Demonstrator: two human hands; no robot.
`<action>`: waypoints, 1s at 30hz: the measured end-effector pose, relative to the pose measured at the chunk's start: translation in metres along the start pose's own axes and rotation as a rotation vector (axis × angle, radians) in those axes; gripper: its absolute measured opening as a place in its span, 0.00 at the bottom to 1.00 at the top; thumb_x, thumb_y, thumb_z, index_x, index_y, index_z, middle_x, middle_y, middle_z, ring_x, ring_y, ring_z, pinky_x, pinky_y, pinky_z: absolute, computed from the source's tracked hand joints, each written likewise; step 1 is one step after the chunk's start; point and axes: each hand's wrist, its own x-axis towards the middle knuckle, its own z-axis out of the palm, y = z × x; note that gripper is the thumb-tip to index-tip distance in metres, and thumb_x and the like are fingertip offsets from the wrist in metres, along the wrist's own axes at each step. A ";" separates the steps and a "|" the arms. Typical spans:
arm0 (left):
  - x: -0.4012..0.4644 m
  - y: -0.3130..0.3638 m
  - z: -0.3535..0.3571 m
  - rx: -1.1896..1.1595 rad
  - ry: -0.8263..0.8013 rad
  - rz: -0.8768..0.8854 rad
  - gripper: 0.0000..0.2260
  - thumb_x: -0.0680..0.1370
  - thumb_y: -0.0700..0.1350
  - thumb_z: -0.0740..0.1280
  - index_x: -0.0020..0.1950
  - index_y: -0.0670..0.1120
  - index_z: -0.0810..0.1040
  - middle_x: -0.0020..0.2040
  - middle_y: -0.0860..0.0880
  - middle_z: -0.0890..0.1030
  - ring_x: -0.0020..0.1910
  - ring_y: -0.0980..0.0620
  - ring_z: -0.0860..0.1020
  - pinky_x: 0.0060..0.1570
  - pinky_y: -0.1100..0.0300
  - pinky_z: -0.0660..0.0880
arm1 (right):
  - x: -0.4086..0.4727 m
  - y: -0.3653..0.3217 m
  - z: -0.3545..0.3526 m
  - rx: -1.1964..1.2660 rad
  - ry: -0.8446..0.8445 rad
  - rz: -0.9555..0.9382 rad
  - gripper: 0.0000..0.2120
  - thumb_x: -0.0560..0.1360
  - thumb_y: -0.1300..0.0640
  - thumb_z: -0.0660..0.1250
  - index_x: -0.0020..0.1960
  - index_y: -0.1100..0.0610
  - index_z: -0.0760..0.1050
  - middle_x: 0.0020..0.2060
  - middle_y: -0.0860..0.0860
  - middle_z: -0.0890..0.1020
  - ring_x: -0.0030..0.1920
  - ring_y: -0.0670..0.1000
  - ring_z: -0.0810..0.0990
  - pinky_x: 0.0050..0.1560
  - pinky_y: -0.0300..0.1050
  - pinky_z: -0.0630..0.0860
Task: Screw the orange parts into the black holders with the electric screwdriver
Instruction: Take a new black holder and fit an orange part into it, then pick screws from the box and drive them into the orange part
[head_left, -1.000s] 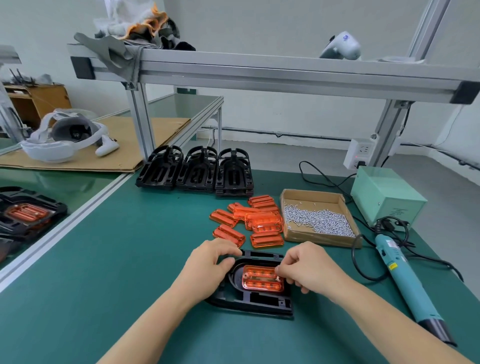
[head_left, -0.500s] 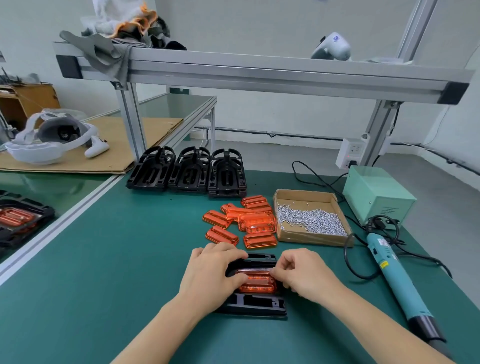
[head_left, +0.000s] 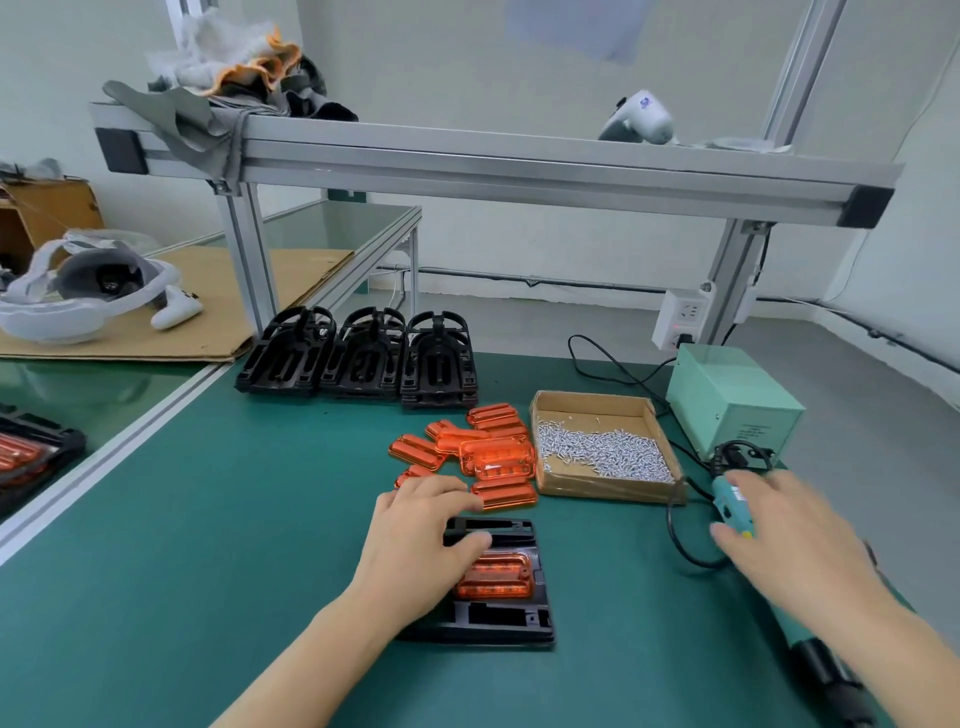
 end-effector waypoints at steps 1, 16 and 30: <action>0.005 0.005 -0.001 -0.011 0.016 0.009 0.14 0.76 0.56 0.64 0.61 0.59 0.77 0.63 0.63 0.71 0.65 0.61 0.64 0.62 0.61 0.54 | 0.000 0.010 0.000 -0.059 -0.021 0.049 0.26 0.78 0.44 0.61 0.73 0.50 0.62 0.59 0.49 0.72 0.60 0.52 0.71 0.49 0.44 0.72; 0.120 0.073 0.044 0.014 -0.146 0.041 0.09 0.78 0.45 0.65 0.53 0.52 0.82 0.56 0.52 0.82 0.59 0.49 0.75 0.62 0.54 0.65 | -0.012 0.041 0.019 0.176 -0.323 0.216 0.36 0.71 0.42 0.66 0.74 0.47 0.55 0.44 0.44 0.76 0.42 0.47 0.78 0.35 0.38 0.71; 0.158 0.097 0.083 0.005 -0.379 -0.088 0.07 0.75 0.44 0.71 0.52 0.51 0.84 0.56 0.53 0.82 0.58 0.51 0.77 0.64 0.51 0.69 | 0.013 0.025 -0.005 1.705 -0.410 0.303 0.18 0.70 0.70 0.64 0.59 0.61 0.75 0.28 0.51 0.71 0.24 0.46 0.69 0.21 0.38 0.69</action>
